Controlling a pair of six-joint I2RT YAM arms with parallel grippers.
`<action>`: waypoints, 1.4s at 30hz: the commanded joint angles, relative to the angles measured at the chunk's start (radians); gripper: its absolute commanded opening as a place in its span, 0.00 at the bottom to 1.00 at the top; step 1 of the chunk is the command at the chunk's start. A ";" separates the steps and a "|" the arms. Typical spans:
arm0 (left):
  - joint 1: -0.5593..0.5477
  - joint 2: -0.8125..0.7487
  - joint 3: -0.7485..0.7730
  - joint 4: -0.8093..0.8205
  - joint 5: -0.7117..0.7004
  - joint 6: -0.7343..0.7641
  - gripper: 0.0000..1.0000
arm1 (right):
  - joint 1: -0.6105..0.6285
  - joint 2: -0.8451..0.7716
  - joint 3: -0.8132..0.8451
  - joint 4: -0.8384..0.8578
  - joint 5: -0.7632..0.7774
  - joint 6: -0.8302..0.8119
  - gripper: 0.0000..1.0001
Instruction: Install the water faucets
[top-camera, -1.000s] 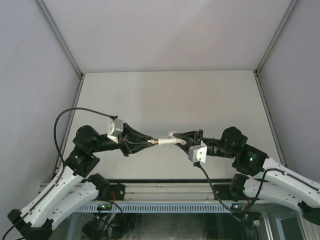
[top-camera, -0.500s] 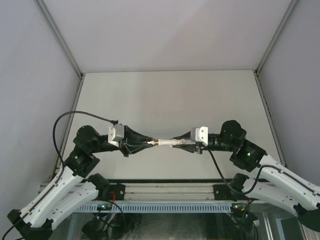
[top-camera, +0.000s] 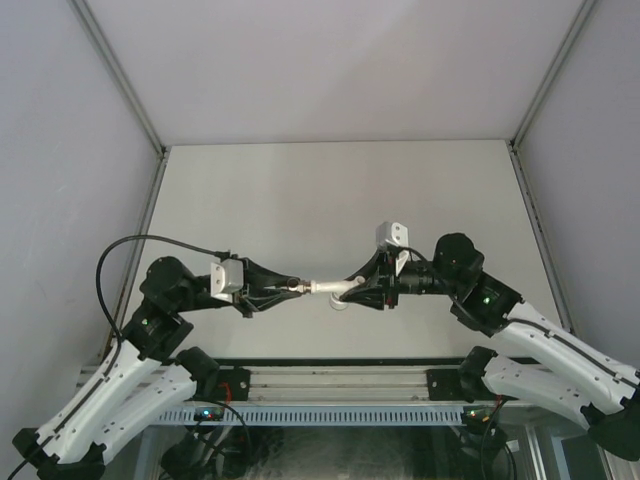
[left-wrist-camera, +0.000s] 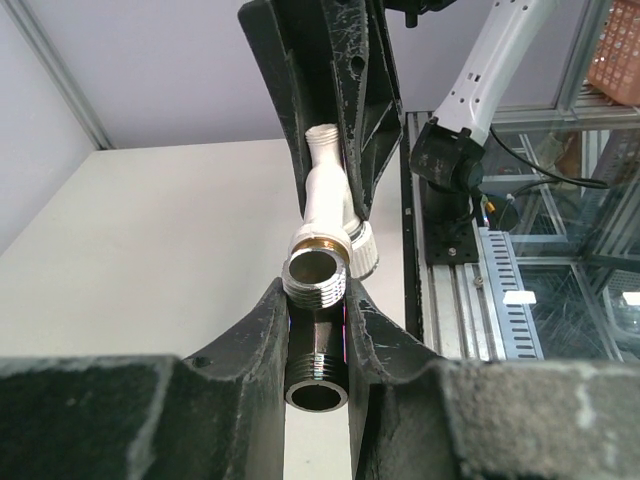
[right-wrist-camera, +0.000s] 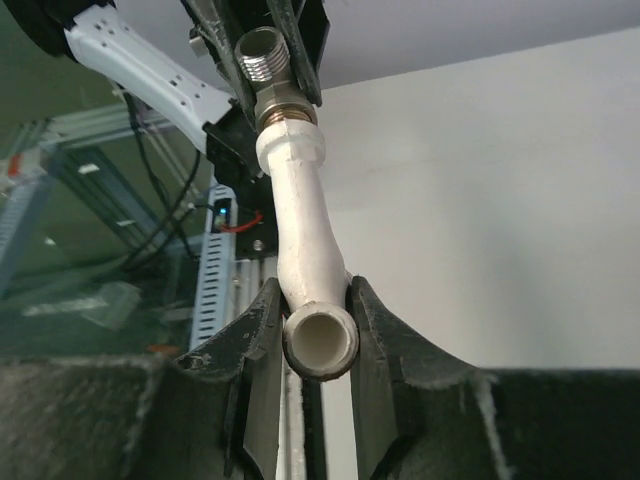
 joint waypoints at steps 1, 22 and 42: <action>0.007 0.005 -0.013 0.006 -0.112 0.078 0.00 | -0.012 0.030 0.046 0.199 -0.061 0.328 0.00; 0.005 -0.021 -0.003 -0.026 -0.119 0.098 0.00 | -0.123 0.101 0.009 0.355 -0.093 0.765 0.65; 0.005 -0.015 0.012 0.023 -0.079 0.013 0.00 | -0.120 -0.117 -0.005 0.181 0.281 0.149 0.87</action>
